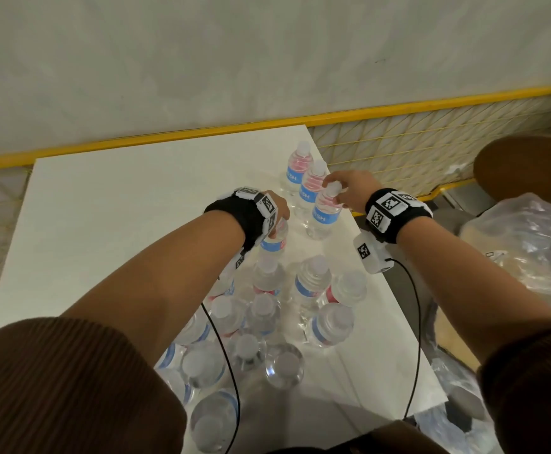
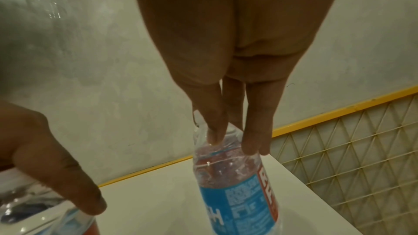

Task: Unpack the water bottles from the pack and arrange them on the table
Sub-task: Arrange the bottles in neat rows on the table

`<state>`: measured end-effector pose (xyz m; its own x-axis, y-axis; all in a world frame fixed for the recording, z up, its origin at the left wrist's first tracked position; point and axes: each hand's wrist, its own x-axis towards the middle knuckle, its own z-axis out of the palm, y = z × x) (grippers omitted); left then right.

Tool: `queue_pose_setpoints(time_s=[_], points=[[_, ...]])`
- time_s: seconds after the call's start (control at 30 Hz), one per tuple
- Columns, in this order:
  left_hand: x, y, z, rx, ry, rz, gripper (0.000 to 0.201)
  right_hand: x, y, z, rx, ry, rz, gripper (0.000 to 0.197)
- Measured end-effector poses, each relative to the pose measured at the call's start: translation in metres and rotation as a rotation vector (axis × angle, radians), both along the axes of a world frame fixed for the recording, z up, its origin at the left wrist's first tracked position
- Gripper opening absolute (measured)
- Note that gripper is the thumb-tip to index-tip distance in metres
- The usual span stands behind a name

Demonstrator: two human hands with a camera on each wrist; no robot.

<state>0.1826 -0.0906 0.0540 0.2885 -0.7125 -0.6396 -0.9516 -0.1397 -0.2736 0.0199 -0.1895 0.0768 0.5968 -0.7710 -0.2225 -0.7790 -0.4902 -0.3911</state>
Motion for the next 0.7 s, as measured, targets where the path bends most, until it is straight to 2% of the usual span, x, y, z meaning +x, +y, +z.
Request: queue_pose_setpoints(time_s=[0.03, 0.07, 0.1, 0.2, 0.23, 0.3, 0.4, 0.53, 0.63, 0.7], points=[[0.003, 0.006, 0.0, -0.05, 0.003, 0.001, 0.047, 0.001, 0.001, 0.0, 0.0, 0.002, 0.003, 0.043], [0.003, 0.003, 0.005, -0.007, 0.061, -0.034, 0.037, 0.002, 0.002, 0.0, 0.0, 0.006, 0.004, 0.043], [0.001, -0.002, 0.007, -0.029, 0.083, -0.131, 0.028, 0.003, 0.002, 0.0, -0.002, 0.016, 0.006, 0.043], [-0.002, 0.004, 0.019, -0.124, 0.136, -0.176, 0.054, 0.005, 0.005, 0.0, -0.007, 0.044, -0.003, 0.044], [-0.006, 0.002, 0.014, -0.132, 0.096, -0.24, 0.058, 0.005, 0.005, 0.001, -0.007, 0.044, -0.013, 0.044], [-0.008, -0.001, 0.007, -0.103, 0.065, -0.291, 0.06, 0.005, 0.006, 0.001, -0.011, 0.046, -0.025, 0.044], [-0.01, 0.002, 0.01, -0.098, 0.082, -0.268, 0.06, 0.002, 0.009, 0.002, -0.005, 0.065, -0.018, 0.047], [-0.006, 0.007, 0.014, -0.101, 0.11, -0.254, 0.069, -0.014, 0.02, 0.011, 0.0, 0.011, -0.051, 0.07], [-0.006, 0.011, 0.017, -0.117, 0.157, -0.206, 0.071, -0.04, 0.047, 0.024, 0.03, -0.05, -0.037, 0.054], [-0.007, 0.013, 0.024, -0.108, 0.21, -0.169, 0.068, -0.06, 0.071, 0.027, 0.1, 0.067, 0.068, 0.043]])
